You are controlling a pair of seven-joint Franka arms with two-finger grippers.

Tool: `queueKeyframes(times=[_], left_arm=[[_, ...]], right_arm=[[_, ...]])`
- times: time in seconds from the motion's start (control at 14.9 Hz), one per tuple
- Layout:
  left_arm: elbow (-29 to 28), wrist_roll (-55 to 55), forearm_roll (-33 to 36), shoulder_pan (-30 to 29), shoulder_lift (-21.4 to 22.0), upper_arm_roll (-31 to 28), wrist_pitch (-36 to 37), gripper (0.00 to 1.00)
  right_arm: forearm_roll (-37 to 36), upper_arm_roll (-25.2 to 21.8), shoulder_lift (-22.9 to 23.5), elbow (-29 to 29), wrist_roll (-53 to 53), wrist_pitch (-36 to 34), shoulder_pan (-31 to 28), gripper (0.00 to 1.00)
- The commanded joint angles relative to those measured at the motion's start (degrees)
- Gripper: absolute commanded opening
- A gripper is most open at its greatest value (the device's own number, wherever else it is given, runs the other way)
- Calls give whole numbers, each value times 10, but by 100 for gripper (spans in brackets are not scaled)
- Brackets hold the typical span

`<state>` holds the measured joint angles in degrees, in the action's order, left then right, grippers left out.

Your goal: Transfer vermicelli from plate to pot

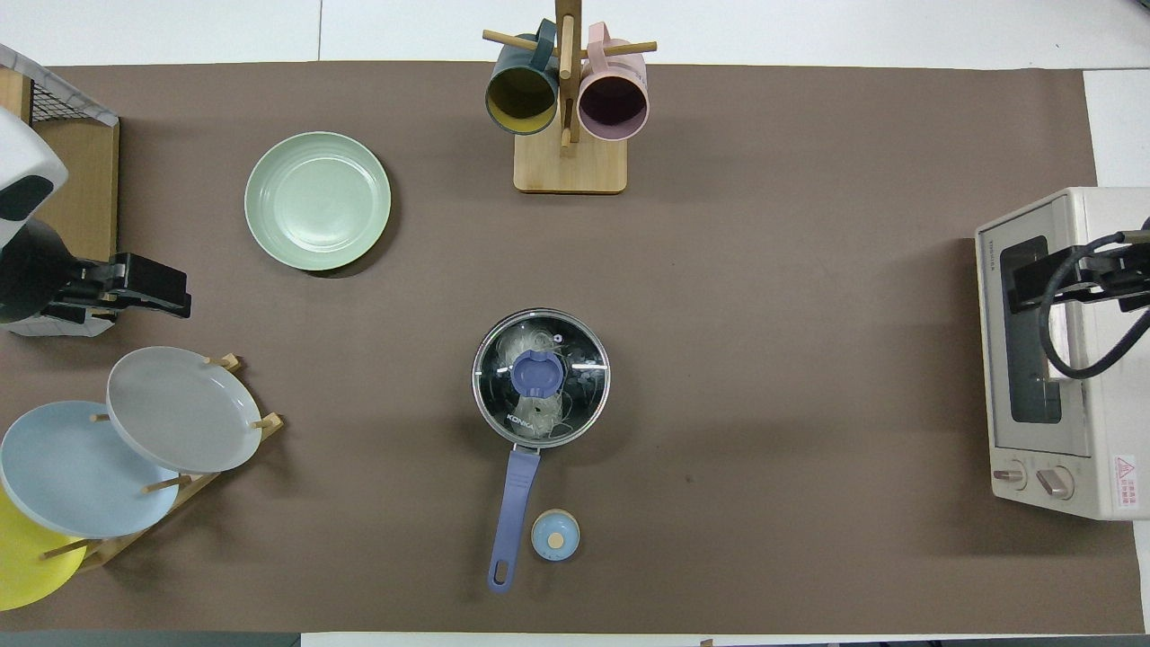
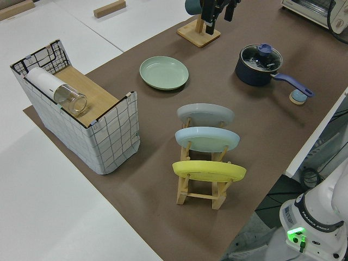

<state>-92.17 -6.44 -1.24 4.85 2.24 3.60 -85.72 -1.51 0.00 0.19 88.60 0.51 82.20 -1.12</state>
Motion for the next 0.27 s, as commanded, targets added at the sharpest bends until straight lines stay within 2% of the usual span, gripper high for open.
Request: queueKeyframes(times=[0.0,0.2], left_arm=[[-1,-5,12,-5,6,4,1,100],[-1,-5,12,-5,6,4,1,100]], right_arm=[[5,4,-14,18,15,17,-8,100],[5,7,-13,18,16,28,-8,100]])
